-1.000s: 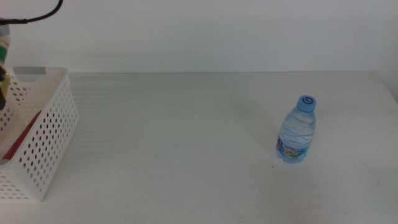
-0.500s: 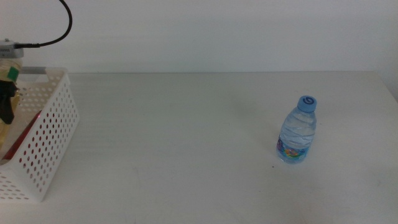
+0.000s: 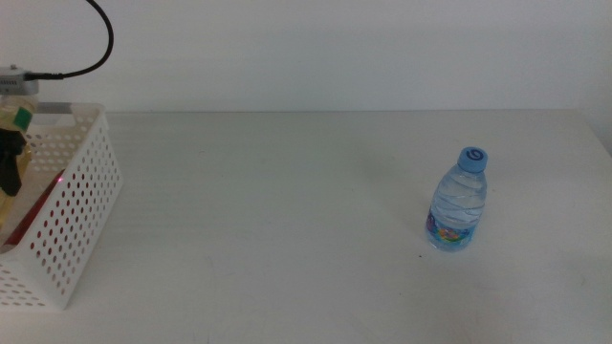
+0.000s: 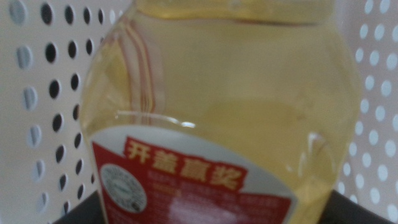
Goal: Use arms to grab the bottles and put them into the dustbin to the left of the table.
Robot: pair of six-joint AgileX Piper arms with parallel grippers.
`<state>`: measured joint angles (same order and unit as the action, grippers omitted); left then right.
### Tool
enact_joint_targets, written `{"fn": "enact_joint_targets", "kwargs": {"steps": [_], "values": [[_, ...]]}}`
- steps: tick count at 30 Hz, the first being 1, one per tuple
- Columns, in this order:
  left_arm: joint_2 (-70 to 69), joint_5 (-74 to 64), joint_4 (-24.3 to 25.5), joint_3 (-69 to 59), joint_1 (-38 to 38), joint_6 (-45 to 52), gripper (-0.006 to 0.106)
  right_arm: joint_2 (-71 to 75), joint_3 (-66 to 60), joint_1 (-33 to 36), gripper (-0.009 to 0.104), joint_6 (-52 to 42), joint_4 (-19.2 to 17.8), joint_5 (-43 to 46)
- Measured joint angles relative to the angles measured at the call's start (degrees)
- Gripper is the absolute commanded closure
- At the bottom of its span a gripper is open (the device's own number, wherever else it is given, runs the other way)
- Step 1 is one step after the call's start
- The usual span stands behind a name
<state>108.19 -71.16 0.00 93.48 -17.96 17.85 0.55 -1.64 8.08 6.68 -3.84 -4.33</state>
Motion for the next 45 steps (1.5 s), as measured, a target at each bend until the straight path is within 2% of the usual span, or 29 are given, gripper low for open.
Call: {"fn": "enact_joint_targets", "kwargs": {"steps": [16, 22, 29, 34, 36, 42, 43, 45], "values": [[-2.92, 0.03, 0.0, -1.09, 0.0, -0.16, 0.106, 0.0, 0.0, 0.0, 0.02, 0.0, 0.0, 0.0], [-2.92, -0.32, 2.26, -4.14, -0.06, -0.44, 0.106, 0.0, 0.0, 0.0, 0.02, 0.0, 0.0, 0.0], [-2.74, 0.01, 2.72, -4.24, -0.1, -0.44, 0.105, 0.0, 0.0, 0.0, 0.02, 0.0, 0.0, 0.0], [-1.28, 0.05, 2.72, -4.24, -0.17, -0.44, 0.099, 0.0, 0.0, 0.0, 0.02, 0.0, 0.0, 0.0], [-0.93, 0.08, 2.72, -4.24, -0.17, -0.44, 0.091, 0.0, 0.0, 0.0, 0.02, 0.0, 0.0, 0.0], [-0.93, 0.15, 3.0, -4.24, -0.55, -0.44, 0.044, 0.0, 0.0, 0.0, 0.02, 0.0, 0.0, 0.0], [-0.93, 0.19, 3.06, -4.24, -0.55, -0.44, 0.026, 0.0, 0.0, 0.0, 0.02, 0.0, 0.0, 0.0], [-0.93, 0.19, 3.06, -4.24, -0.55, -0.44, 0.01, 0.0, 0.0, 0.0, 0.02, 0.0, 0.0, 0.0]]}}
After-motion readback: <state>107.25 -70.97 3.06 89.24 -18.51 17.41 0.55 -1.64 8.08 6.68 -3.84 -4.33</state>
